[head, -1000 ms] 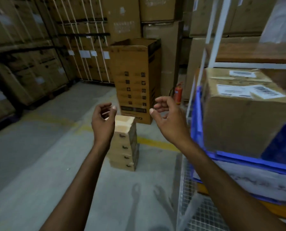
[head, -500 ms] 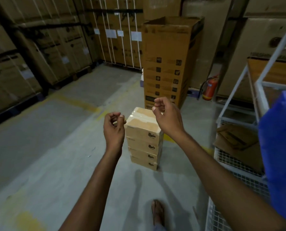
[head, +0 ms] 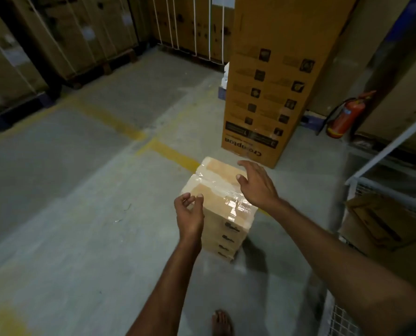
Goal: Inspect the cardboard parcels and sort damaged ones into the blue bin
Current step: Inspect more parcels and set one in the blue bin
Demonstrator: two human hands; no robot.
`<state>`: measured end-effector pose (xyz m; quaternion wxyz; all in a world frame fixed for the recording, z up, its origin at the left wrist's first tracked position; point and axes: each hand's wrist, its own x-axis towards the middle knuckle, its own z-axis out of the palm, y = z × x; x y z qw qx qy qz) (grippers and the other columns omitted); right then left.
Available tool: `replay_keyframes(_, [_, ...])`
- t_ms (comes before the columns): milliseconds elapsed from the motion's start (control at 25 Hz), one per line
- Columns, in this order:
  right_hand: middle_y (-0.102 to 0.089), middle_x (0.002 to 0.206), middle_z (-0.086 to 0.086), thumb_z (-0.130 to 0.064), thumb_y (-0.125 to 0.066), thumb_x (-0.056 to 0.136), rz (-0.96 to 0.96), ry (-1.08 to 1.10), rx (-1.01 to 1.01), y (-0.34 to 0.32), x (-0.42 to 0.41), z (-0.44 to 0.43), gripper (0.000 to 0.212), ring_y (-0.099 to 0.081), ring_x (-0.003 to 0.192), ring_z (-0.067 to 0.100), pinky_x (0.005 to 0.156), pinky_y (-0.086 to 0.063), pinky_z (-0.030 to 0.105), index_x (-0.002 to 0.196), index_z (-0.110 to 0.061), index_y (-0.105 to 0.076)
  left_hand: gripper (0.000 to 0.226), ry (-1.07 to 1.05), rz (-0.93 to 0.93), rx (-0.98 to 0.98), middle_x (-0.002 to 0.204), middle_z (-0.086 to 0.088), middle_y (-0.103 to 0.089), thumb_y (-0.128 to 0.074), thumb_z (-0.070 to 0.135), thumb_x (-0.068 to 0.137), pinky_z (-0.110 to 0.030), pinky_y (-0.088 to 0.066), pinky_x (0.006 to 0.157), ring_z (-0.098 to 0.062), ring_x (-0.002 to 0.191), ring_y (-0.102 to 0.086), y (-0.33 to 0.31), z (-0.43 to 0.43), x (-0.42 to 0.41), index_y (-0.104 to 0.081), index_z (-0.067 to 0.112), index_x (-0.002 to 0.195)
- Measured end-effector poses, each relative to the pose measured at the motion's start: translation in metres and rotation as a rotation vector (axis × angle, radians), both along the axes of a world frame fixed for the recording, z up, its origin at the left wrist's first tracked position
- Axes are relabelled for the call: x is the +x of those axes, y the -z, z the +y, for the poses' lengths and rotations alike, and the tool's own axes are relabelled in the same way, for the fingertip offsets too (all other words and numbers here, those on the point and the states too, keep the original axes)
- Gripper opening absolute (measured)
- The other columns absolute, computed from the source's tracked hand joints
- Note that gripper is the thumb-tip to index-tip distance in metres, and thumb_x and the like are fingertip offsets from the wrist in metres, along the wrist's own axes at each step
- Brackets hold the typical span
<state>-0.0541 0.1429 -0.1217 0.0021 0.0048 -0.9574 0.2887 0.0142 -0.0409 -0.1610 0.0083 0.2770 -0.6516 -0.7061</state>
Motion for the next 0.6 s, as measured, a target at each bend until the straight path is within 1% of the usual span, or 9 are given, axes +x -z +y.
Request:
replay_keyframes(40, [-0.045,0.156,0.007,-0.024,-0.053,0.107,-0.017,-0.016,0.043,0.016,-0.021,0.004,0.045,-0.037,0.145,0.028,0.115,-0.032,0.038,0.151,-0.02,-0.046,0.034,0.018,-0.033,-0.011,0.135,-0.004,-0.059,-0.069,0.032,0.101,-0.049,-0.055,0.104,-0.026,0.118,-0.063,0.018,0.006,-0.015,-0.05,0.024,0.128])
replay_keyframes(80, [-0.041,0.158,0.008,-0.025,-0.053,0.107,-0.044,-0.022,0.082,0.037,-0.039,0.009,0.046,-0.035,0.146,0.029,0.117,-0.031,0.039,0.152,-0.018,-0.044,0.04,0.036,-0.083,-0.026,0.14,-0.006,-0.056,-0.069,0.03,0.1,-0.051,-0.053,0.107,-0.027,0.123,-0.059,0.039,0.013,-0.028,-0.048,0.022,0.133])
replay_keyframes(160, [-0.035,0.161,0.009,-0.027,-0.054,0.107,-0.108,-0.042,0.143,0.078,-0.065,0.015,0.049,-0.033,0.148,0.031,0.119,-0.031,0.043,0.153,-0.017,-0.042,0.057,0.026,-0.174,-0.015,0.148,-0.007,-0.048,-0.072,0.027,0.098,-0.049,-0.05,0.11,-0.029,0.129,-0.053,0.073,0.026,-0.043,-0.042,0.019,0.146])
replay_keyframes(280, [-0.026,0.167,0.011,-0.028,-0.053,0.106,-0.173,-0.065,0.182,0.134,-0.096,0.024,0.056,-0.026,0.152,0.033,0.121,-0.029,0.046,0.158,-0.017,-0.034,0.086,0.008,-0.294,0.078,0.157,-0.006,-0.039,-0.076,0.025,0.096,-0.052,-0.044,0.117,-0.032,0.139,-0.046,0.117,0.044,-0.058,-0.02,0.018,0.161])
replay_keyframes(320, [-0.022,0.169,0.012,-0.029,-0.052,0.107,-0.189,-0.062,0.207,0.15,-0.106,0.028,0.059,-0.022,0.154,0.033,0.122,-0.027,0.047,0.16,-0.017,-0.029,0.09,0.018,-0.323,0.124,0.156,-0.005,-0.04,-0.076,0.025,0.096,-0.053,-0.043,0.117,-0.032,0.138,-0.046,0.13,0.05,-0.061,-0.016,0.018,0.163])
replay_keyframes(360, [-0.018,0.171,0.013,-0.031,-0.05,0.107,-0.211,-0.049,0.243,0.164,-0.114,0.033,0.063,-0.018,0.156,0.033,0.123,-0.024,0.048,0.162,-0.016,-0.024,0.088,0.042,-0.334,0.159,0.153,-0.003,-0.042,-0.074,0.024,0.097,-0.052,-0.043,0.117,-0.03,0.134,-0.048,0.141,0.056,-0.064,-0.016,0.018,0.163])
replay_keyframes(440, [-0.011,0.172,0.014,-0.037,-0.046,0.108,-0.269,-0.007,0.322,0.187,-0.129,0.044,0.069,-0.012,0.158,0.033,0.125,-0.017,0.052,0.165,-0.015,-0.013,0.077,0.084,-0.315,0.158,0.149,-0.002,-0.049,-0.072,0.023,0.099,-0.051,-0.046,0.114,-0.024,0.123,-0.052,0.163,0.065,-0.072,-0.023,0.019,0.158])
replay_keyframes(520, [-0.014,0.171,0.015,-0.045,-0.042,0.108,-0.317,0.007,0.376,0.201,-0.139,0.049,0.072,-0.015,0.157,0.034,0.124,-0.016,0.053,0.166,-0.016,-0.01,0.079,0.096,-0.29,0.134,0.151,-0.003,-0.05,-0.072,0.025,0.099,-0.047,-0.046,0.114,-0.022,0.122,-0.052,0.18,0.071,-0.077,-0.021,0.022,0.159])
replay_keyframes(600, [-0.028,0.165,0.016,-0.05,-0.045,0.105,-0.302,0.022,0.393,0.205,-0.144,0.05,0.074,-0.027,0.15,0.036,0.119,-0.021,0.052,0.164,-0.017,-0.015,0.096,0.102,-0.263,0.152,0.152,0.005,-0.042,-0.073,0.03,0.099,-0.043,-0.041,0.117,-0.018,0.129,-0.047,0.187,0.075,-0.076,-0.004,0.026,0.166])
